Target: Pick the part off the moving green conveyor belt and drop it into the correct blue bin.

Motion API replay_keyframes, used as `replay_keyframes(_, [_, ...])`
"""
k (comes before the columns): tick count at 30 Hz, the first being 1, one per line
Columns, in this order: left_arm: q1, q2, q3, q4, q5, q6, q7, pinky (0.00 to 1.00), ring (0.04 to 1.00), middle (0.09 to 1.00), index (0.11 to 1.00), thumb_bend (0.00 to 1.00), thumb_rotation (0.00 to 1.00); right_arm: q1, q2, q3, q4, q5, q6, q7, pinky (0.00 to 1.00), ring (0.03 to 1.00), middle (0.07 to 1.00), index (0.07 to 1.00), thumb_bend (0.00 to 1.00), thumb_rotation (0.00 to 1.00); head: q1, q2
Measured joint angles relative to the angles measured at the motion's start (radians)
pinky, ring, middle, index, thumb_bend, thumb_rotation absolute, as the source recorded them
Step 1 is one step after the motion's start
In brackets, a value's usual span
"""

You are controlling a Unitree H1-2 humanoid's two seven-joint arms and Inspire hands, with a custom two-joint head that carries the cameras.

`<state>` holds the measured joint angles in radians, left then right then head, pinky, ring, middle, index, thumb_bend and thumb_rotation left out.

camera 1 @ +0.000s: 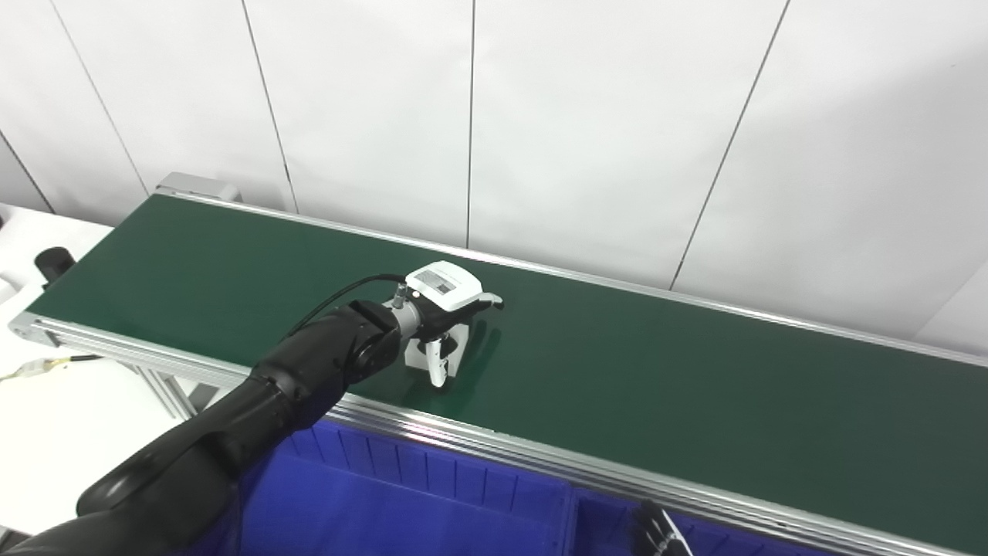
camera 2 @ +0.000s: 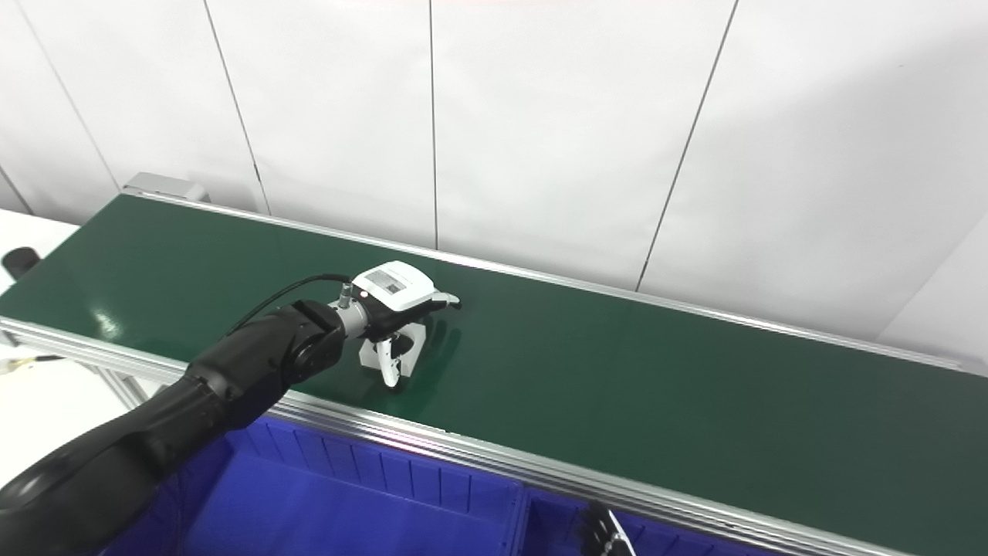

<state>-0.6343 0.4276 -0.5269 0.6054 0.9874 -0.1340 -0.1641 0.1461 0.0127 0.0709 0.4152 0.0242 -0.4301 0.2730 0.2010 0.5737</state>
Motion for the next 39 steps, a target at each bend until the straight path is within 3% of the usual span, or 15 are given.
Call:
replay_keyframes(11, [-0.023,-0.002,-0.01,0.031,0.006,0.015,0.002,0.79,0.828,0.841,0.846,1.0,0.12,0.0,0.001,0.0,0.0,0.001,0.0,0.003,0.89,0.886,0.896,0.919,0.7,0.86,-0.012,0.008])
replay_keyframes(15, [-0.056,-0.023,-0.047,0.097,0.013,0.02,0.053,0.79,0.814,0.826,0.835,1.0,0.12,0.002,0.004,-0.001,-0.006,0.002,0.0,0.008,0.89,0.884,0.901,0.922,0.7,0.87,-0.017,0.009])
replay_keyframes(17, [-0.069,-0.034,-0.066,0.118,0.028,0.026,0.077,0.73,0.787,0.804,0.806,1.0,0.11,0.003,0.006,-0.001,-0.009,0.002,0.0,0.008,0.89,0.883,0.901,0.921,0.7,0.87,-0.02,0.014])
replay_keyframes(18, [-0.073,-0.038,-0.076,0.123,0.03,0.03,0.081,0.64,0.733,0.771,0.767,0.97,0.07,0.004,0.006,-0.001,-0.012,0.002,0.0,0.008,0.89,0.884,0.902,0.921,0.71,0.87,-0.02,0.014])
replay_keyframes(19, [-0.077,-0.044,-0.086,0.132,0.033,0.041,0.097,0.5,0.605,0.695,0.722,0.92,0.03,0.007,0.007,-0.001,-0.015,0.001,0.0,0.008,0.89,0.885,0.903,0.921,0.71,0.87,-0.018,0.014])
replay_keyframes(20, [-0.079,-0.051,-0.095,0.142,0.035,0.055,0.109,0.45,0.562,0.67,0.706,0.9,0.02,0.009,0.007,-0.001,-0.018,0.001,0.0,0.008,0.89,0.885,0.903,0.922,0.72,0.87,-0.018,0.014])
replay_keyframes(21, [-0.082,-0.058,-0.106,0.149,0.047,0.063,0.128,0.35,0.451,0.548,0.618,0.72,0.01,0.011,0.007,-0.001,-0.021,0.001,0.0,0.008,0.89,0.886,0.903,0.923,0.72,0.88,-0.018,0.018])
replay_keyframes(22, [-0.084,-0.061,-0.113,0.152,0.05,0.063,0.14,0.3,0.394,0.486,0.572,0.62,0.0,0.012,0.007,-0.001,-0.024,0.001,0.0,0.008,0.89,0.886,0.904,0.924,0.72,0.88,-0.018,0.018])
replay_keyframes(23, [-0.087,-0.062,-0.123,0.159,0.052,0.063,0.155,0.21,0.288,0.477,0.521,0.56,0.0,0.012,0.007,-0.001,-0.025,0.001,0.0,0.008,0.89,0.885,0.903,0.923,0.73,0.89,-0.018,0.018])
replay_keyframes(24, [-0.089,-0.064,-0.124,0.164,0.05,0.063,0.163,0.18,0.252,0.474,0.504,0.55,0.0,0.012,0.007,-0.001,-0.025,0.001,0.0,0.008,0.89,0.885,0.903,0.922,0.73,0.89,-0.017,0.018])
replay_keyframes(34, [-0.112,-0.072,-0.163,0.182,0.041,0.071,0.141,0.13,0.203,0.471,0.484,0.52,0.0,0.016,0.012,0.001,-0.025,-0.001,0.0,0.007,0.87,0.876,0.898,0.918,0.74,0.88,-0.026,0.025])
replay_keyframes(39, [-0.112,-0.079,-0.17,0.169,0.04,0.071,0.136,0.16,0.236,0.472,0.484,0.52,0.0,0.015,0.015,0.0,-0.025,0.0,0.0,0.007,0.88,0.876,0.899,0.918,0.75,0.89,-0.026,0.023])
